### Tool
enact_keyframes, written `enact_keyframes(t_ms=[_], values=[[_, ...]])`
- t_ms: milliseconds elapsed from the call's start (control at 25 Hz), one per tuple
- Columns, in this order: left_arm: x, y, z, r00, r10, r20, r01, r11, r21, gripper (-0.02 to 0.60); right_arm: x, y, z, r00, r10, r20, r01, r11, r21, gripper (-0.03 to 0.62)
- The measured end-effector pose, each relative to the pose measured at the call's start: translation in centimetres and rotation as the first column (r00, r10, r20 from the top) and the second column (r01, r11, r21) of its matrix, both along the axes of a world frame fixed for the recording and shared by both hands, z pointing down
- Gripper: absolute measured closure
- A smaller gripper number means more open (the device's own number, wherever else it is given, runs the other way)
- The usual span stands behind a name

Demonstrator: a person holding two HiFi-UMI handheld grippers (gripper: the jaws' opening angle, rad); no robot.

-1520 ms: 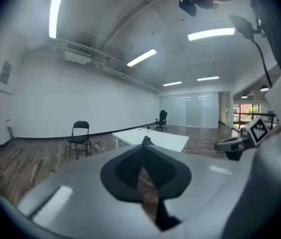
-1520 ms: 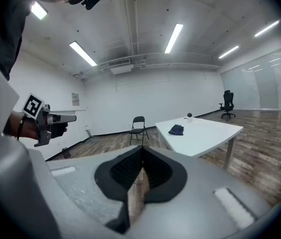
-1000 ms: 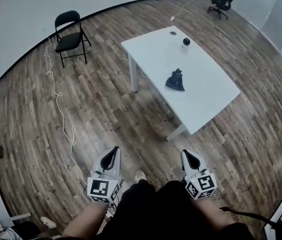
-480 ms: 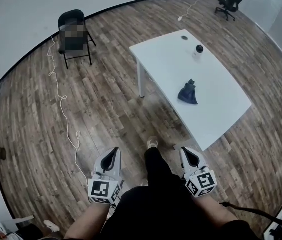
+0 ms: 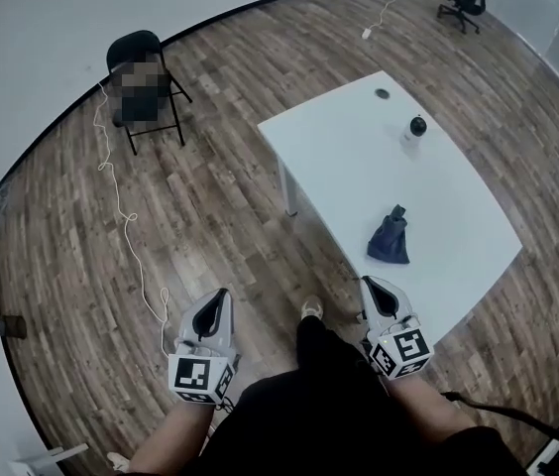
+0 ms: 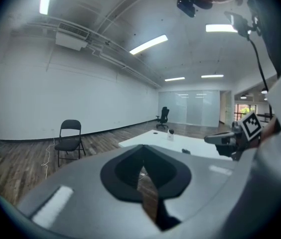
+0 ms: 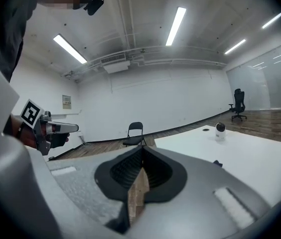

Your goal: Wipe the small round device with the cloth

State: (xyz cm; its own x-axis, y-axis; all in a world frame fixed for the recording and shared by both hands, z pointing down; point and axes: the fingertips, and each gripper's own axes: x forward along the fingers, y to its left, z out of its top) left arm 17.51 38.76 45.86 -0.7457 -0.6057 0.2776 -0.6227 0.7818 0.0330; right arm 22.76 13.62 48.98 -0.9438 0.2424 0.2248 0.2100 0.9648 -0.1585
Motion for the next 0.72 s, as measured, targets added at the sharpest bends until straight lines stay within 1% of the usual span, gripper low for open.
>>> enact_keyframes(t_ms=[120, 200, 280, 360, 480, 600, 720], values=[[-4.0, -2.9, -0.6, 1.000, 0.024, -0.010, -0.024, 1.000, 0.010, 0.574, -4.3, -2.4, 0.2, 0.999, 0.031, -0.023, -0.031, 0.999, -0.036, 0.592], [-6.1, -4.7, -0.8, 0.999, 0.053, -0.011, -0.053, 0.999, 0.003, 0.574, -6.8, -2.8, -0.2, 0.999, 0.024, -0.021, -0.025, 0.998, -0.065, 0.592], [-8.4, -6.1, -1.1, 0.997, 0.077, 0.003, -0.077, 0.997, -0.006, 0.574, -8.8, -2.5, -0.8, 1.000, -0.013, -0.001, 0.013, 0.999, -0.048, 0.592], [-10.8, -7.7, -1.8, 0.996, 0.089, 0.030, -0.089, 0.996, 0.003, 0.574, -10.4, -3.0, -1.1, 1.000, -0.022, 0.008, 0.022, 0.999, -0.024, 0.592], [-13.4, -10.1, -3.4, 0.992, 0.107, 0.073, -0.109, 0.994, 0.027, 0.574, -12.0, -5.2, -0.9, 0.999, 0.043, -0.015, -0.044, 0.998, -0.054, 0.592], [-15.3, -12.4, -4.2, 0.979, 0.170, 0.116, -0.172, 0.985, 0.007, 0.574, -12.7, -7.1, -0.9, 0.996, 0.093, -0.018, -0.094, 0.995, -0.042, 0.592], [-17.8, -14.8, -3.7, 0.962, 0.235, 0.136, -0.237, 0.971, -0.001, 0.574, -13.0, -9.4, -0.1, 0.985, 0.168, -0.025, -0.169, 0.985, -0.033, 0.592]])
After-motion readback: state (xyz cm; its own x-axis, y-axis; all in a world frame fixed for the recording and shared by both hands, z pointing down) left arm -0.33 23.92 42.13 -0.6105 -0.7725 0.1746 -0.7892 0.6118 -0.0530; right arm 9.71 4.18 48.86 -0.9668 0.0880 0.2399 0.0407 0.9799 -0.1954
